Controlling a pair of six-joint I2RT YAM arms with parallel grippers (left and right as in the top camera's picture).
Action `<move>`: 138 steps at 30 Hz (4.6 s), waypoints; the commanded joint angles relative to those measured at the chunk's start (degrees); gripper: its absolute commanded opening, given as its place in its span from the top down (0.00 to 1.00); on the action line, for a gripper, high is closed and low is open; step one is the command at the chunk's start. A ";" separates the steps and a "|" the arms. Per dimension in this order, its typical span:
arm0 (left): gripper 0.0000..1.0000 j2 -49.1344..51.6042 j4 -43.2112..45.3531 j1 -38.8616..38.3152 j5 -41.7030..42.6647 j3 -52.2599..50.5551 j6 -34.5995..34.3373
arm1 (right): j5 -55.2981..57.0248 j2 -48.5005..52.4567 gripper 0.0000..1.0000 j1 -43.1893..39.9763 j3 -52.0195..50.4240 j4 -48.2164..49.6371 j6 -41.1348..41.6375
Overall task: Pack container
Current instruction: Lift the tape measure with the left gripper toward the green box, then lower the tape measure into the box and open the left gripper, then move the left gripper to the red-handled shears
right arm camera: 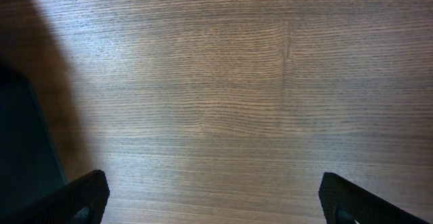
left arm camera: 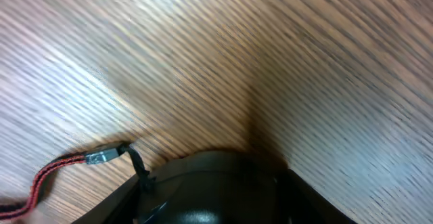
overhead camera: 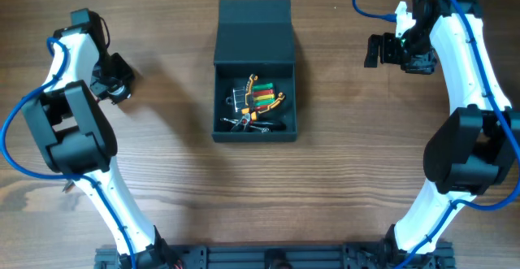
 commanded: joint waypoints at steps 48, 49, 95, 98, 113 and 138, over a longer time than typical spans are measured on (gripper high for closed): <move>0.96 -9.77 -7.69 -40.72 -0.11 -0.57 35.89 | -0.90 0.57 0.00 -0.02 -0.13 0.00 -2.14; 0.96 -9.29 -7.80 -40.41 0.33 -0.57 35.71 | -0.90 0.57 0.00 -0.02 -0.13 -0.04 -2.14; 0.00 -30.14 -9.05 -35.54 -16.65 3.37 29.42 | -0.90 0.57 0.00 -0.02 -0.13 -0.85 -2.16; 0.00 -35.65 -11.15 -29.55 -21.53 4.17 20.76 | -0.90 0.57 0.00 -0.02 -0.13 -0.85 -2.16; 0.00 -46.07 -33.90 3.65 -10.69 0.59 -50.27 | -0.92 0.57 0.00 0.00 -0.13 -0.28 -2.19; 0.05 -46.03 -0.48 7.96 -7.65 -41.64 -86.12 | -0.92 0.57 0.00 0.00 -0.13 -3.08 -2.27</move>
